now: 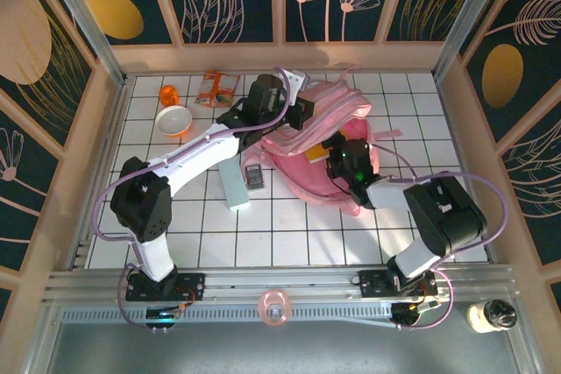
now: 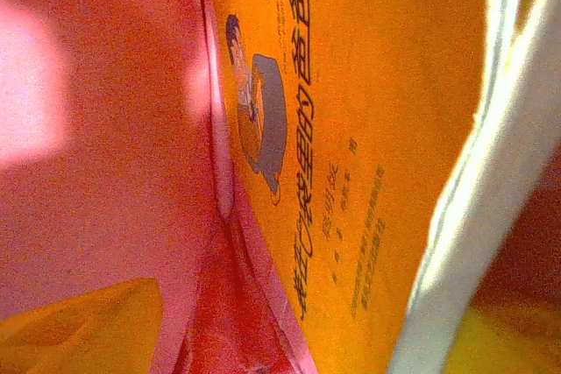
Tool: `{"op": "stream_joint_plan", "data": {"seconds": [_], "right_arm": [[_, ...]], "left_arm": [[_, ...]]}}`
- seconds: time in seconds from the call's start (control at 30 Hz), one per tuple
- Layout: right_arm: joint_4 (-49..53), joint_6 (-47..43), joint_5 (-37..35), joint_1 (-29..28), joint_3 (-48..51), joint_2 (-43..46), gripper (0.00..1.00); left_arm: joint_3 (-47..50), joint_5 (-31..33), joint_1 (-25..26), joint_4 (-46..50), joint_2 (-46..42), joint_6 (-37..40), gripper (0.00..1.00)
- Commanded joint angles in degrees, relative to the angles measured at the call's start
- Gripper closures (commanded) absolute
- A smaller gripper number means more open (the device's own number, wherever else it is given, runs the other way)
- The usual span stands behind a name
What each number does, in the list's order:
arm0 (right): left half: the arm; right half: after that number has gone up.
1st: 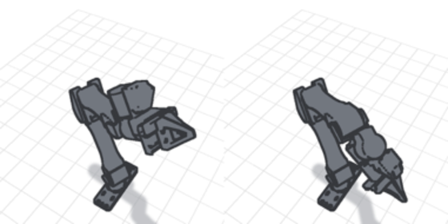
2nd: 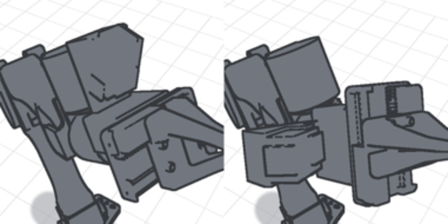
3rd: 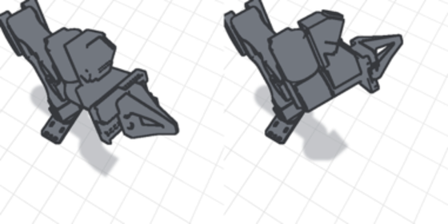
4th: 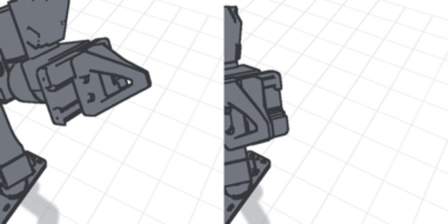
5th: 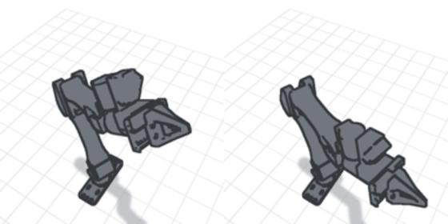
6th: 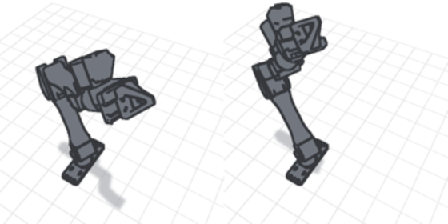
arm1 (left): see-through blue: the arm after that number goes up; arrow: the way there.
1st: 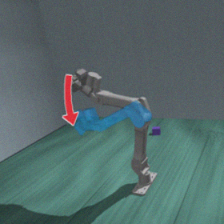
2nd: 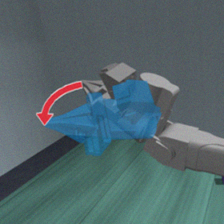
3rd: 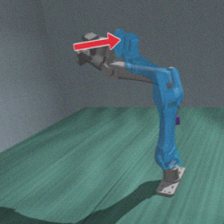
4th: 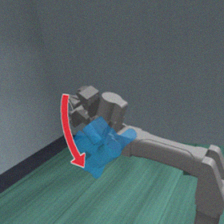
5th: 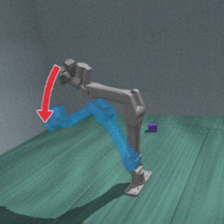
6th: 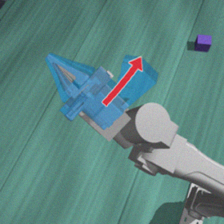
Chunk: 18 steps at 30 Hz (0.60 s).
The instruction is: Pack the student bag
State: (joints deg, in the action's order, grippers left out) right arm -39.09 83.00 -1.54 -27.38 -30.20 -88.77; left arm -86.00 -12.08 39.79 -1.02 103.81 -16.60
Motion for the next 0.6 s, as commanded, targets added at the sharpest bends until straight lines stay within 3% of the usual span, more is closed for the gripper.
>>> {"op": "stream_joint_plan", "data": {"seconds": [0.0,0.03,0.07,0.37,0.47,0.57], "right_arm": [[5.9,-3.46,2.0,-0.25,1.02,4.86,0.21],[7.52,-4.25,2.51,-0.3,1.02,6.17,0.05],[8.84,-4.82,2.96,-0.29,1.24,7.54,0.01],[12.69,-5.44,3.95,-0.27,7.6,17.87,0.05],[11.34,-5.75,4.44,-0.22,7.69,17.29,0.18],[9.08,-5.53,3.68,-0.3,7.31,14.85,0.41]], "left_arm": [[-2.08,2.5,-1.14,-4.7,-1.3,1.05,1.0],[-2.14,2.41,-1.13,-4.61,-1.17,1.18,1.0],[-2.15,2.3,-1.2,-4.61,-1.17,1.14,1.0],[-1.47,0.97,-1.28,-5.64,-1.88,0.41,1.0],[-1.46,0.14,-1.21,-6.06,-1.73,-0.04,1.0],[-1.37,-0.9,-1.25,-6.58,-1.61,-0.63,1.0]]}}
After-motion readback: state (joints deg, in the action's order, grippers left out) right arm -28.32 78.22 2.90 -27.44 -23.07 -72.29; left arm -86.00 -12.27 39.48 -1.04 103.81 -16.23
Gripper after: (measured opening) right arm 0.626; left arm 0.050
